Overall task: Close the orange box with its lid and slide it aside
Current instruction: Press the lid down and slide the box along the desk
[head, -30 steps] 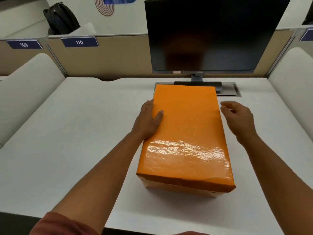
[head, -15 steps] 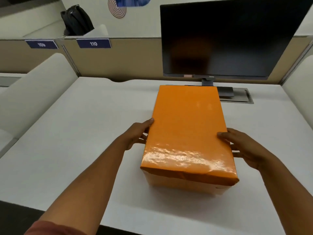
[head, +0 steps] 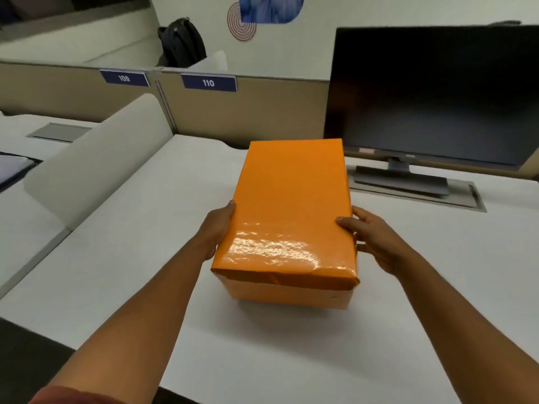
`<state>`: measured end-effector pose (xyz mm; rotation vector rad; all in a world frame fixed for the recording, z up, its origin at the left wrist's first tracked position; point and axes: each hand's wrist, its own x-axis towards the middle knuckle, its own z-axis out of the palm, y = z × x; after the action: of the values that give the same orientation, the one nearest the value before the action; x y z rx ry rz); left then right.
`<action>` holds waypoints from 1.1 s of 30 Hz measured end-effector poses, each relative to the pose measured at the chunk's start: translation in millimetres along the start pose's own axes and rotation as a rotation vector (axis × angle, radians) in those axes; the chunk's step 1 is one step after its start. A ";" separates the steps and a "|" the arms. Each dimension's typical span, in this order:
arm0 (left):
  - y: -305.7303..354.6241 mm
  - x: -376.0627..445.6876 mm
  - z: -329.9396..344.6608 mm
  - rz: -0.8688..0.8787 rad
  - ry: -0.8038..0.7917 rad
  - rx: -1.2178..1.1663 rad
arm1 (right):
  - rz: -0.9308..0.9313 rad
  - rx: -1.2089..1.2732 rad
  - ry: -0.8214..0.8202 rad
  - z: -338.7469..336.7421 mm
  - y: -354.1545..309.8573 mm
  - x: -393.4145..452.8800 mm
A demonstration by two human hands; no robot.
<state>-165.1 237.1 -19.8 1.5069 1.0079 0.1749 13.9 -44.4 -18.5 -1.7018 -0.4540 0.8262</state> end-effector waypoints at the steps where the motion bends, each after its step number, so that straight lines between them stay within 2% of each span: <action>1: -0.7 4.0 -15.1 0.011 0.000 0.010 | -0.005 -0.007 -0.004 16.5 -3.7 7.4; 11: -3.2 53.2 -204.2 0.082 0.011 0.185 | -0.034 0.017 -0.034 198.6 -35.4 75.0; 16: 1.3 81.8 -275.8 0.095 0.040 0.229 | -0.058 0.026 -0.029 270.9 -55.7 109.5; 23: 5.5 135.4 -335.4 0.221 0.152 0.295 | -0.075 0.007 -0.054 335.6 -80.5 158.3; 29: 10.9 172.1 -369.0 0.248 0.229 0.420 | -0.087 -0.019 -0.099 369.2 -88.0 195.9; 33: 10.8 189.5 -378.9 0.293 0.312 0.614 | -0.068 0.042 -0.101 386.6 -83.6 212.6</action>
<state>-285.8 643.0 -3.6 2.2415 1.1416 0.3373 -112.1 385.6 -47.0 -1.6028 -0.5570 0.8685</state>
